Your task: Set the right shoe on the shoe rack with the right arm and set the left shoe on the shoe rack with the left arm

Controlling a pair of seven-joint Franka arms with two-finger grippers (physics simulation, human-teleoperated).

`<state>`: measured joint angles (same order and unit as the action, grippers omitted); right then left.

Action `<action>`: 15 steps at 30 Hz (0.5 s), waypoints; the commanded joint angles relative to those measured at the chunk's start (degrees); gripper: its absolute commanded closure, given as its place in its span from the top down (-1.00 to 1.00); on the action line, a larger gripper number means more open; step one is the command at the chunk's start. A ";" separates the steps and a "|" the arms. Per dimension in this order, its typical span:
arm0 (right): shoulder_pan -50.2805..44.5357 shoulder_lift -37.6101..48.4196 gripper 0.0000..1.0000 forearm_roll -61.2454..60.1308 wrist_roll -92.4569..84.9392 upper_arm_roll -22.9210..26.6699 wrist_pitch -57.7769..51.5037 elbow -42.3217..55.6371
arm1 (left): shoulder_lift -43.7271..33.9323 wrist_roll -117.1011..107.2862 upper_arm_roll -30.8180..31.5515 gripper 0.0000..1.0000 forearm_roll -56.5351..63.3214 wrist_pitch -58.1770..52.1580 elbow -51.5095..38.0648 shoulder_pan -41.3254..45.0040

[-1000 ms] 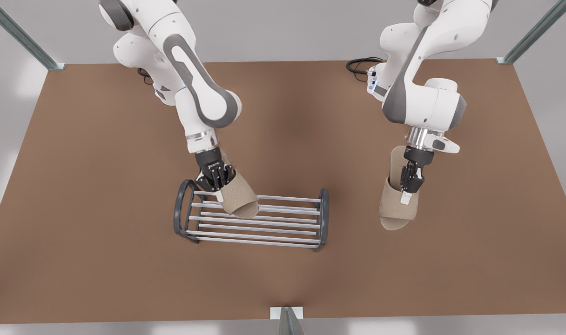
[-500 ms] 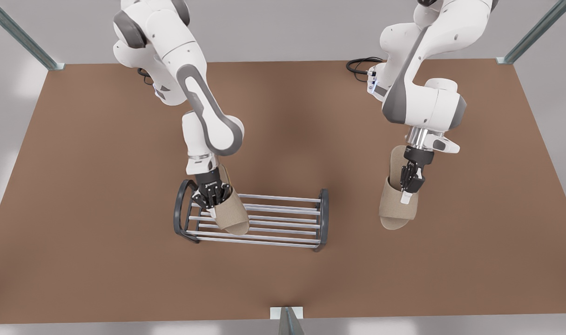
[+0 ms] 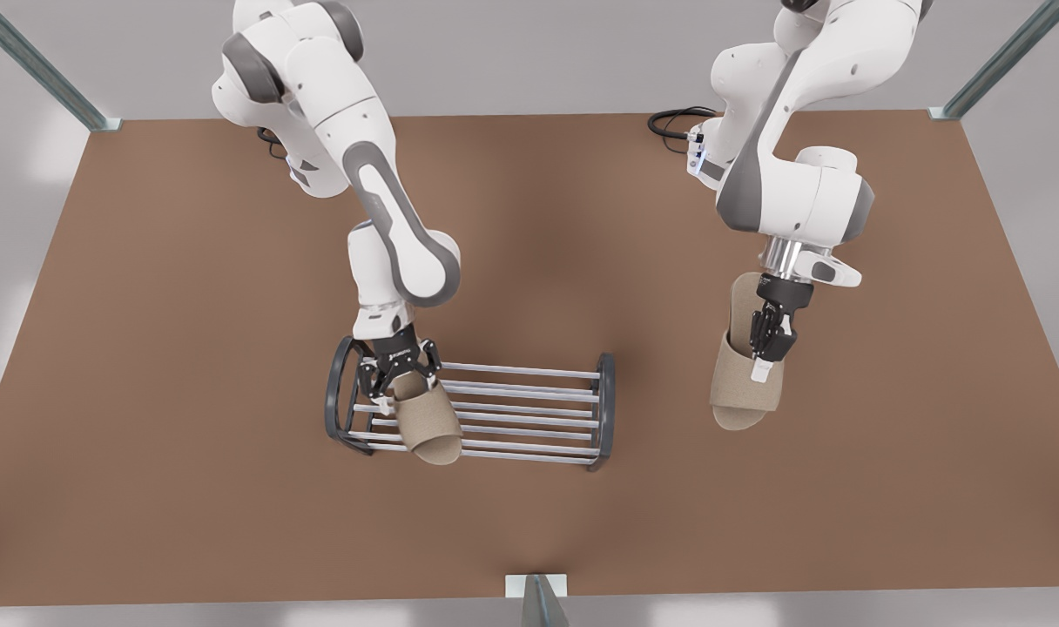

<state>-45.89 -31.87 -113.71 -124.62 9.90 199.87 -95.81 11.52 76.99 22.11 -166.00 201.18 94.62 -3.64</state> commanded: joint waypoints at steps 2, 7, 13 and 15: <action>0.18 1.81 1.00 0.33 3.68 0.03 -0.79 -0.87 | 0.00 -0.61 0.04 -0.57 -30.61 -0.52 -0.05 0.03; 1.06 2.51 1.00 0.69 3.24 0.03 -1.06 -1.39 | 0.00 -0.61 0.04 -0.57 -30.61 -0.52 -0.05 0.03; 1.33 9.10 1.00 0.86 2.18 -0.15 -0.71 -6.58 | 0.09 -0.61 0.04 -0.57 -30.61 -0.52 -0.05 0.03; 0.89 11.66 1.00 0.77 2.18 -0.50 -0.09 -7.72 | 0.09 -0.61 0.04 -0.57 -30.61 -0.52 -0.05 0.03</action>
<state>-44.94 -20.93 -112.95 -123.00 9.53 199.31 -103.10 11.67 76.77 22.11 -166.00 201.18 94.59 -3.61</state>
